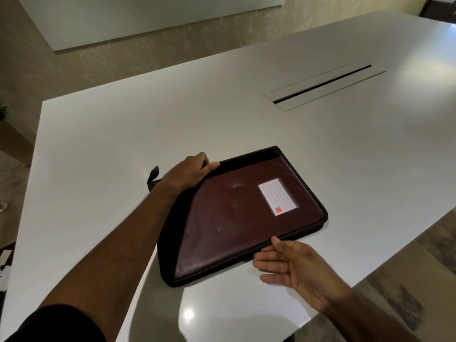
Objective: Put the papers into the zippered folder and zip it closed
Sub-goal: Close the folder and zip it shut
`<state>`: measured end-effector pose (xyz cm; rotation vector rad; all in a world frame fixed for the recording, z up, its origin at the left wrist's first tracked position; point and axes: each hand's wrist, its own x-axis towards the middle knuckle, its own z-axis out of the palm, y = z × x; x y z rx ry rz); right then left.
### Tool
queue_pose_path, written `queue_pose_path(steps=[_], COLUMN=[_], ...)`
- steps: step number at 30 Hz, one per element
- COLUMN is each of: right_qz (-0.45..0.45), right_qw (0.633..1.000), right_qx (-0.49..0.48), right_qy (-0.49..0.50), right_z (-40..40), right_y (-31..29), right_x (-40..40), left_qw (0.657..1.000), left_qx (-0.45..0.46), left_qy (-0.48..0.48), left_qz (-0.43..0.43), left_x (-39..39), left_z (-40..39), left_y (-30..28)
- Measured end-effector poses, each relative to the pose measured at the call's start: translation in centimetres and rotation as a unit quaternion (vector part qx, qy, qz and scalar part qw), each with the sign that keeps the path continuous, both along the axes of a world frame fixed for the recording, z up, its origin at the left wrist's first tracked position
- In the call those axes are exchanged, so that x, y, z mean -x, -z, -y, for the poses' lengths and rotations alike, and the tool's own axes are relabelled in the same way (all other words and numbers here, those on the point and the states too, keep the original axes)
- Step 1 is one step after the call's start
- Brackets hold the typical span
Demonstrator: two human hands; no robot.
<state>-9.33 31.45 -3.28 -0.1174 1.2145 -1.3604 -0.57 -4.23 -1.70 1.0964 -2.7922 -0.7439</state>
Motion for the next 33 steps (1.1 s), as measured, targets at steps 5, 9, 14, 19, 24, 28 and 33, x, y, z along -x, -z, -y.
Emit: queue_pose_path(steps=[5,9,14,19,24,28,33], right_qz=[-0.121,-0.198,-0.292,-0.345,-0.387,-0.378,-0.336], right_qw=[0.993,0.978,0.951,0.934,0.917,0.921,0.938], right_qx=[0.003,0.032,0.048,0.038,0.019,0.026,0.061], right_qy=[0.012,0.057,0.085,0.084,0.097,0.090,0.068], right_z=[0.4,0.9,1.8,2.5,3.4,4.3,6.0], right_y=[-2.1,-3.1,-3.2,-2.3,-0.6,0.7,1.2], right_x=[2.2,4.2,7.3,9.4,10.0,9.5,8.2], left_qw=[0.998,0.993,0.984,0.975,0.963,0.954,0.946], left_qx=[0.000,-0.010,0.010,-0.021,-0.067,-0.079,-0.075], left_qy=[-0.041,-0.084,-0.144,-0.193,-0.233,-0.257,-0.282], left_qz=[-0.042,-0.085,-0.106,-0.106,-0.114,-0.132,-0.141], left_x=[-1.2,-2.3,-3.9,-5.1,-6.5,-7.8,-10.0], left_z=[-0.7,-2.2,-5.8,-9.0,-11.7,-13.0,-12.0], left_y=[-0.8,-1.2,-1.3,-0.8,0.6,1.4,1.6])
